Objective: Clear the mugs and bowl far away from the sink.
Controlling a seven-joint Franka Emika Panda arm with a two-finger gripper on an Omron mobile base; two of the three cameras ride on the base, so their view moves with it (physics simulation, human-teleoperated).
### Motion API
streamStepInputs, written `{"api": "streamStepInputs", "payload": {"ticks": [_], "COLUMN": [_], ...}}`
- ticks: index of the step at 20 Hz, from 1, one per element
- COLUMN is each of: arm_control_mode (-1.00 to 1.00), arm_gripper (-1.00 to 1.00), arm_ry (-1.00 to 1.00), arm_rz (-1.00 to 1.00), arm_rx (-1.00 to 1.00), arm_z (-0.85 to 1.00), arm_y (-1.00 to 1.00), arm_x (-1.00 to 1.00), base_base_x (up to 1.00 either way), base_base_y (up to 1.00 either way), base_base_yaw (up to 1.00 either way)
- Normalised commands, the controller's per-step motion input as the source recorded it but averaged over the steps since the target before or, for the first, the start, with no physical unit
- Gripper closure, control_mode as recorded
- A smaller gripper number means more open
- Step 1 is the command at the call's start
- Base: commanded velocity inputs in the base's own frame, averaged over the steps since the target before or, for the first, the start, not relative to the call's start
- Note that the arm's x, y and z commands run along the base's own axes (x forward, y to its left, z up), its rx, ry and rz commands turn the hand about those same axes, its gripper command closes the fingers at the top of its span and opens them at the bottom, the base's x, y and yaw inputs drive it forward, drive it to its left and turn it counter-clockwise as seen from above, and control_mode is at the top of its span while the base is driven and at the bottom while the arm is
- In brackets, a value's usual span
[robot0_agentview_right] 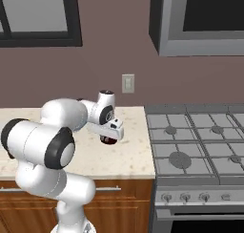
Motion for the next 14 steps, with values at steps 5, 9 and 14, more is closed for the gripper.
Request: {"api": "streamStepInputs", "payload": {"ticks": [5,9,14], "arm_control_mode": [-1.0,-1.0,-1.0], "arm_gripper": [1.0,1.0,1.0], "arm_ry": [0.0,0.0,0.03], "arm_rz": [0.0,0.0,0.0], "arm_rx": [0.0,0.0,0.0], "arm_z": [-0.4,-0.39,-0.37], "arm_y": [-0.04,-0.03,-0.02], "arm_x": [0.35,0.33,0.33], "base_base_x": [0.0,0.0,0.0], "base_base_y": [0.0,0.0,0.0], "base_base_yaw": [0.0,0.0,0.0]}}
